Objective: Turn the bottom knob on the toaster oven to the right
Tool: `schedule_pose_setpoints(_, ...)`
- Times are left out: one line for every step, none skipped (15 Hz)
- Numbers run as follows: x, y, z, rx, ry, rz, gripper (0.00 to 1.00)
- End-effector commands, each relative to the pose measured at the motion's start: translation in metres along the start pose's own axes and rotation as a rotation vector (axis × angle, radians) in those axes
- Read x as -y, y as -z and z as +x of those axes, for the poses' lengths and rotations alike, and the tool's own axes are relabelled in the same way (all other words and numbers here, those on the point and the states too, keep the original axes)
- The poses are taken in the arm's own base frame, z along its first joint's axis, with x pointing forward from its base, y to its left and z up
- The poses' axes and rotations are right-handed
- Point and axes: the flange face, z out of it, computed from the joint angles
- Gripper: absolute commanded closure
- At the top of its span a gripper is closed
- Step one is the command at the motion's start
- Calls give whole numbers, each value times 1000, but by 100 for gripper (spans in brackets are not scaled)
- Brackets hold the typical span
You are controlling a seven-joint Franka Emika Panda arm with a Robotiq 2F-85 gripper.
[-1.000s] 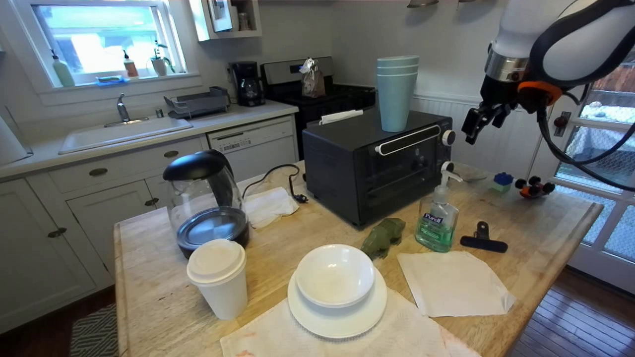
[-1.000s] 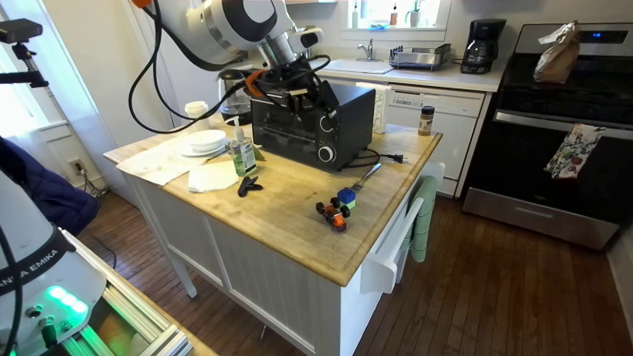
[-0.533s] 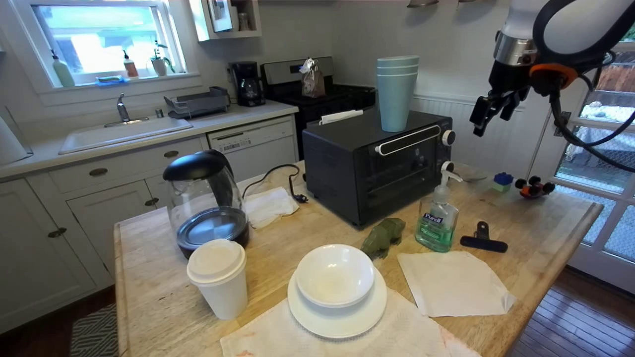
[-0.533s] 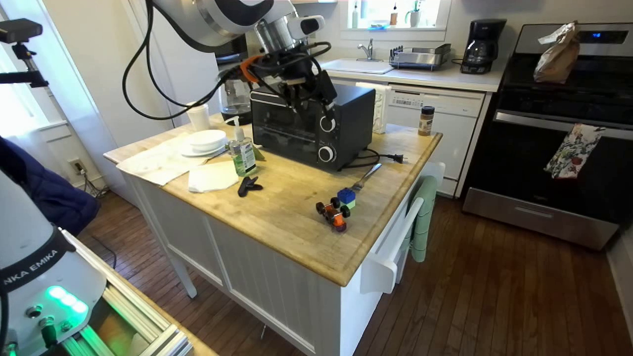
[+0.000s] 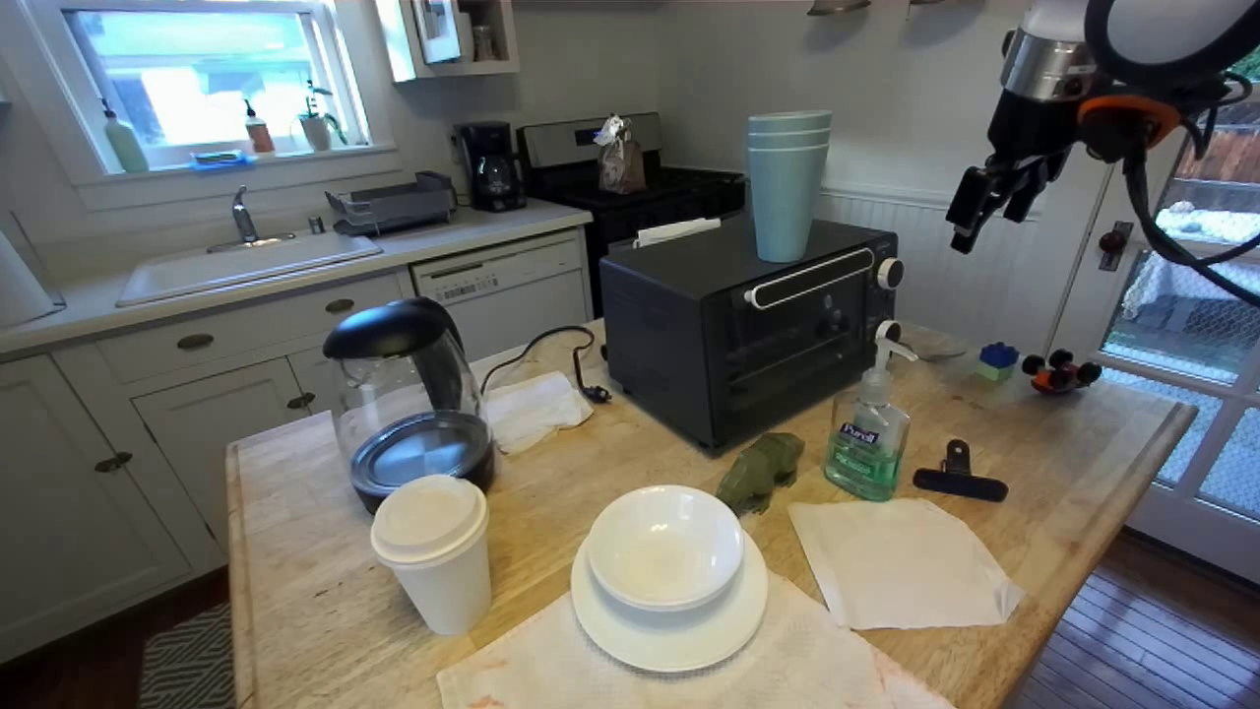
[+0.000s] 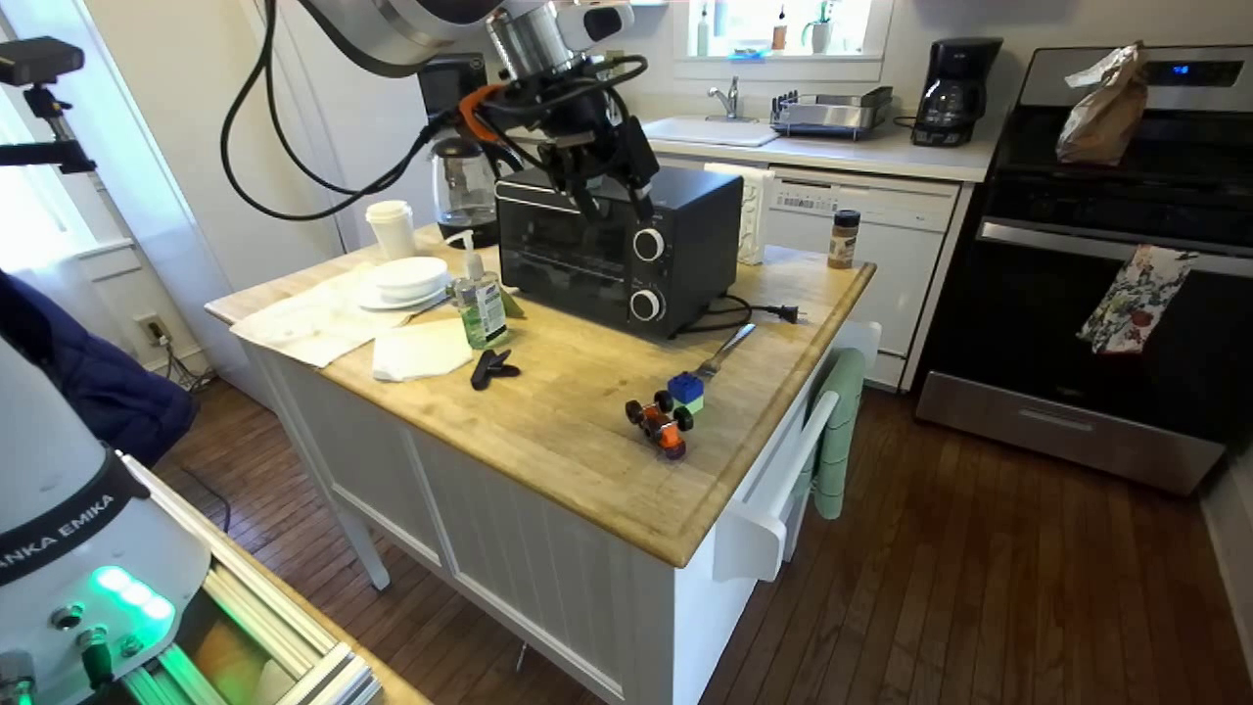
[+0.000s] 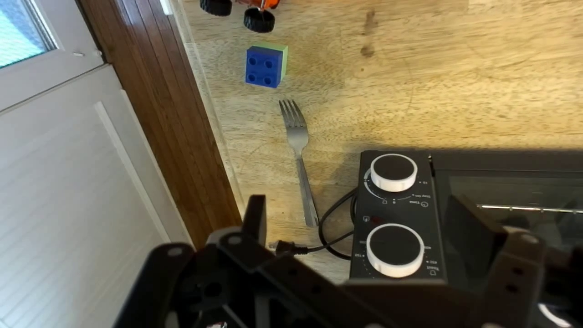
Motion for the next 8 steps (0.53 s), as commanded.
schedule_pose_setpoints(-2,16,-12,-11,8,29,0)
schedule_pose_setpoints(-3,17,-13,-17,9,32,0)
schedule_pose_setpoints(-1,8,-4,-10,6,7,0)
schedule_pose_setpoints(-2,10,-5,-13,6,9,0)
schedule_pose_setpoints(-2,12,-6,-15,6,10,0)
schedule_pose_setpoints(-2,12,-6,-16,6,10,0)
schedule_pose_setpoints(-2,12,-7,-15,6,11,0)
schedule_pose_setpoints(-2,12,-7,-15,6,11,0)
